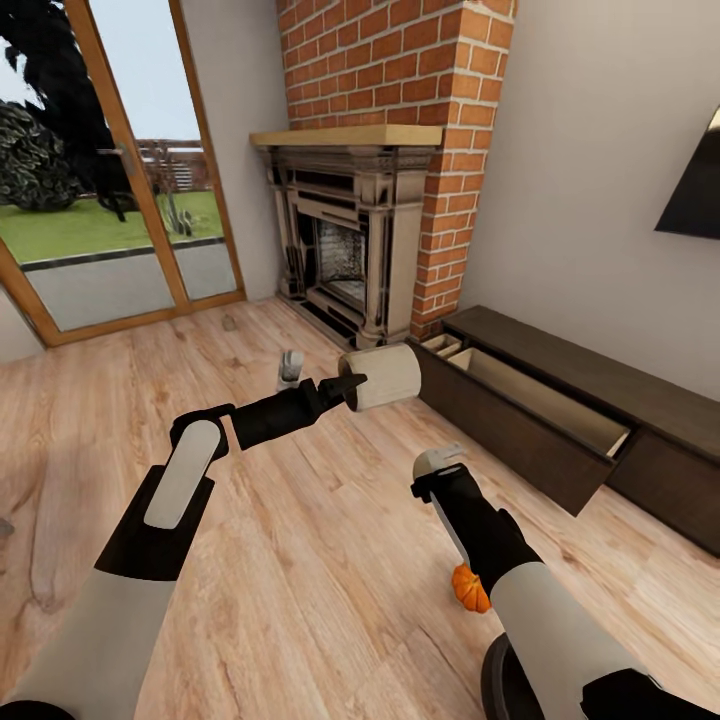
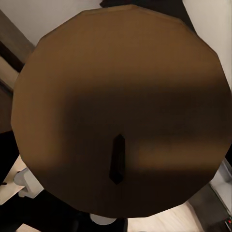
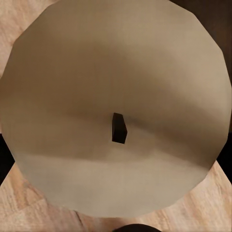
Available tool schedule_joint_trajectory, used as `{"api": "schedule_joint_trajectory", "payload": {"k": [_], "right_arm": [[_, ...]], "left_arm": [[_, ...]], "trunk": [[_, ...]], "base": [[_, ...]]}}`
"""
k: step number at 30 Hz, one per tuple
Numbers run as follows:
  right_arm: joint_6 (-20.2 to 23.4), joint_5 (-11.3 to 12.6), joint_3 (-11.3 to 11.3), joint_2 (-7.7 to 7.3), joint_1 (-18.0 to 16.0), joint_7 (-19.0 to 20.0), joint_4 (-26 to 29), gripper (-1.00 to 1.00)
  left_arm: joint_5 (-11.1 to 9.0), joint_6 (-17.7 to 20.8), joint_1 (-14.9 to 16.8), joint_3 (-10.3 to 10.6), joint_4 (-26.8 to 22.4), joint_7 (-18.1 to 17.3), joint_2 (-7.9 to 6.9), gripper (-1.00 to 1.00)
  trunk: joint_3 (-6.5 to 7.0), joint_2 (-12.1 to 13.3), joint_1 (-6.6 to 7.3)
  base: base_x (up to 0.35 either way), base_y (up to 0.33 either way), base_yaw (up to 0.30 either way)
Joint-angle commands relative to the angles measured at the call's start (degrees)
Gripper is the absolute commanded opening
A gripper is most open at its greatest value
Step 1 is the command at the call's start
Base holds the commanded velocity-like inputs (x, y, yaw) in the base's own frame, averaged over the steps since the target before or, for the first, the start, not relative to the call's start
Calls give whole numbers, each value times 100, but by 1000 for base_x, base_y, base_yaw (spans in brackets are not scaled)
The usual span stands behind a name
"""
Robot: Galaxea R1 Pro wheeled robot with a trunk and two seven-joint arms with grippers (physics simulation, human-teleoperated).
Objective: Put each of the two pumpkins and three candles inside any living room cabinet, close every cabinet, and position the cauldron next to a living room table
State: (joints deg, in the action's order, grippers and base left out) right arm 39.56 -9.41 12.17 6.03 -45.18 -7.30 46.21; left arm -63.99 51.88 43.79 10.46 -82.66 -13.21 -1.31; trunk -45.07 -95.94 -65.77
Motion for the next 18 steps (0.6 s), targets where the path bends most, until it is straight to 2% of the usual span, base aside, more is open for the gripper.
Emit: {"api": "schedule_joint_trajectory", "payload": {"k": [1, 14, 18], "right_arm": [[0, 1, 2, 2, 0, -2, 1, -100], [-1, 1, -5, -3, 0, -8, -15, -100], [-1, 1, -5, -2, 0, -8, -15, -100]], "left_arm": [[10, -7, -1, 0, 2, -13, -2, -100], [0, -11, -2, 0, 5, -15, -9, -100], [14, -11, -2, -3, 5, -8, -14, -100]], "trunk": [[0, 0, 0], [0, 0, 0], [0, 0, 0]], "base": [[0, 0, 152], [0, 0, 272], [29, 0, 136]]}}
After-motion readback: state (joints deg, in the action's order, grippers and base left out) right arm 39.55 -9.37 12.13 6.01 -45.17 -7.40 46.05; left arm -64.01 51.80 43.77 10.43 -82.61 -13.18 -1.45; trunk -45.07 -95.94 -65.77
